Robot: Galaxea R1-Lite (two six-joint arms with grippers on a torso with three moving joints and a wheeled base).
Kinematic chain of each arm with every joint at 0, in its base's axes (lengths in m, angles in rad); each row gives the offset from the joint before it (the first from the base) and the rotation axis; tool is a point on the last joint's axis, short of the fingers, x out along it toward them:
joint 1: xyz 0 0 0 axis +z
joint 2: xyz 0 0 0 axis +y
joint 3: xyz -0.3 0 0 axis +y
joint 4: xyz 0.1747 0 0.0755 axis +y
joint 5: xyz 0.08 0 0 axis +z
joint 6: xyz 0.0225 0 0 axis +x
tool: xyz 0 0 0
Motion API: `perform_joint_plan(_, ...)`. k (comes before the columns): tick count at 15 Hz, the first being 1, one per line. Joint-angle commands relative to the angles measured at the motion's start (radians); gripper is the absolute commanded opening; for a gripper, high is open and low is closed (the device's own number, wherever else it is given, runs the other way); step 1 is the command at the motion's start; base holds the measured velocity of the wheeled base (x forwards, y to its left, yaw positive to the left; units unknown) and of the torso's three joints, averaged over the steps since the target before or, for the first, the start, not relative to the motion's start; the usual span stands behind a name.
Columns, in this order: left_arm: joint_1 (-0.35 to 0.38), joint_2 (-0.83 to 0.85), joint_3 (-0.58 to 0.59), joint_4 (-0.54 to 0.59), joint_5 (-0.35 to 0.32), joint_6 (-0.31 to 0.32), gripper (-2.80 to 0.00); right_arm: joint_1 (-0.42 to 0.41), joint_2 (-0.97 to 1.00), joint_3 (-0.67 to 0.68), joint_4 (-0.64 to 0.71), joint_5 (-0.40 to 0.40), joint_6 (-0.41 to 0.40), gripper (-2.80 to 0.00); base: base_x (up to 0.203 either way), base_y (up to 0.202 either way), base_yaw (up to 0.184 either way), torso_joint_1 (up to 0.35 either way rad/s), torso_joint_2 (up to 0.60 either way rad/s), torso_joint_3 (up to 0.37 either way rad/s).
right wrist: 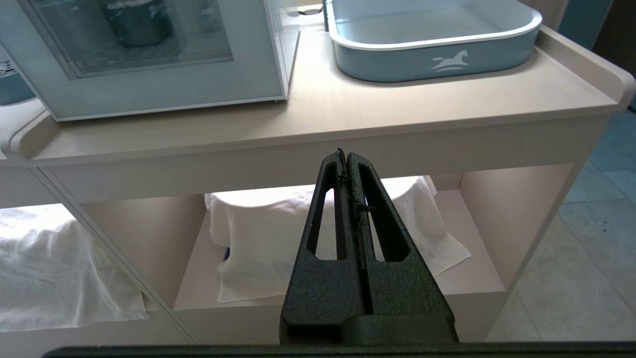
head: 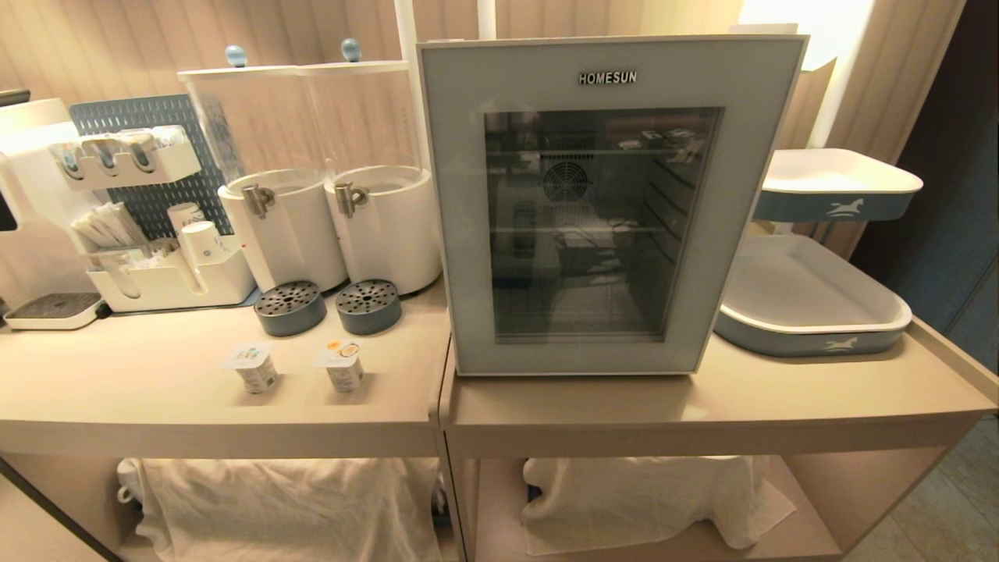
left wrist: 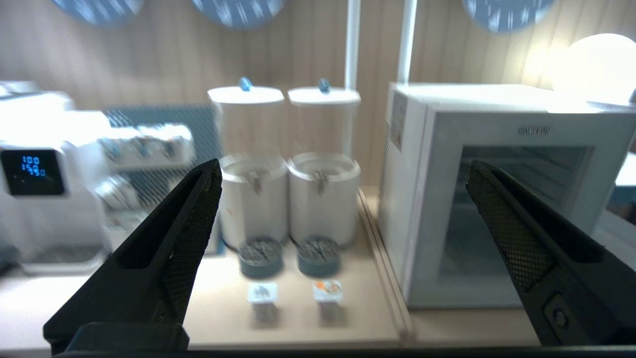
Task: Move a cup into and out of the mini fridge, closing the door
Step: Open the freezer door
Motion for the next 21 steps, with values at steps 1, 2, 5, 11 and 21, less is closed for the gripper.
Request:
perform_joint_plan(1,-0.01,0.386,-0.169,0.102,-0.067,-0.012,0.0,0.0,0.001,-0.001,0.001,0.0,0.0,-2.8,0.0,0.0,0.0,0.0,0.0,0.0)
perform_joint_plan(2,-0.001,0.501,-0.221,0.143,-0.167,-0.013,0.0,-0.001,0.001,-0.002,0.006,0.0,0.0,-2.8,0.0,0.0,0.0,0.0,0.0,0.0)
perform_joint_plan(5,0.12,0.751,-0.293,0.12,-0.818,0.008,0.0,-0.001,0.001,-0.006,0.015,0.0,-0.001,-2.8,0.0,0.0,0.0,0.0,0.0,0.0)
perform_joint_plan(11,0.301,1.13,-0.076,-0.403,-1.507,0.126,0.0,0.0,0.001,-0.006,0.015,0.0,-0.001,-2.8,0.0,0.0,0.0,0.0,0.0,0.0)
perform_joint_plan(21,0.117,1.338,-0.172,-0.461,-1.495,0.218,0.0,0.0,0.001,-0.007,0.028,0.0,-0.001,-2.8,0.0,0.0,0.0,0.0,0.0,0.0)
